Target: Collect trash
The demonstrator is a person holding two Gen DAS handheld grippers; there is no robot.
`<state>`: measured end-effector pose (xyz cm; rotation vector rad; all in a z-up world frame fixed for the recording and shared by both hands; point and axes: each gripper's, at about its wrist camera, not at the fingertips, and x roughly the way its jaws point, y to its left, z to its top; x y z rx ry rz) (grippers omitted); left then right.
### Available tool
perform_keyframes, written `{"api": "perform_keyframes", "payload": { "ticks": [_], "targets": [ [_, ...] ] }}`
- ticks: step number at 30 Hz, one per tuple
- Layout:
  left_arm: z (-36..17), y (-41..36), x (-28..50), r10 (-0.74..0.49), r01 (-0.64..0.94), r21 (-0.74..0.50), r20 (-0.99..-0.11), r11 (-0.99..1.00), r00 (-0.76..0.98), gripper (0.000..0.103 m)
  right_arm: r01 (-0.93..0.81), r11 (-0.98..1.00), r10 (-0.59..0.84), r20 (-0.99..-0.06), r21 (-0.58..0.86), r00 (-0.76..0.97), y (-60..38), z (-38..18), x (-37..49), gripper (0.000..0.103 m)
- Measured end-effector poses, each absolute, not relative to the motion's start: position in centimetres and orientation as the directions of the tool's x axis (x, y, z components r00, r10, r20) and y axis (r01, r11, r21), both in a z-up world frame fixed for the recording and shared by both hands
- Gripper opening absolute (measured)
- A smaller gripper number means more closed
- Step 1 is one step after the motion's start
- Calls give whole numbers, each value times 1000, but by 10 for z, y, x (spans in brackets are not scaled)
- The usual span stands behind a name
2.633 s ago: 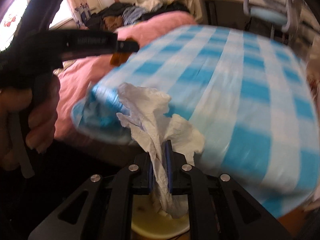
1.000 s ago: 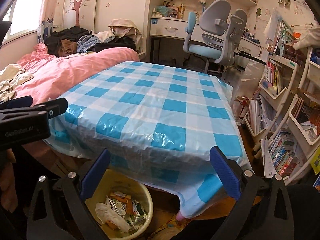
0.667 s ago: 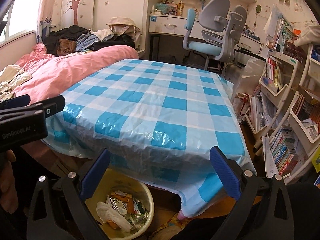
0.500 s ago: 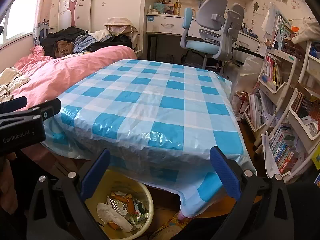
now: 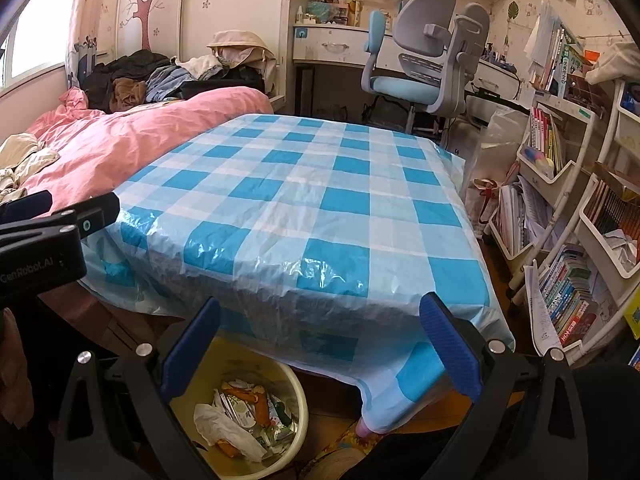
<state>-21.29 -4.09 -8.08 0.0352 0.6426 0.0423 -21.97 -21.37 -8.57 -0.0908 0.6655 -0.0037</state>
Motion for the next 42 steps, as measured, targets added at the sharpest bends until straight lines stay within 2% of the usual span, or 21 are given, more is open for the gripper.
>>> {"api": "perform_keyframes", "payload": {
  "ticks": [42],
  "targets": [
    [-83,-45,-214,52,-13,69,-601,998,797,96,-26,996,-34,-617,-88,786,-215,-85,-220,95]
  ]
}}
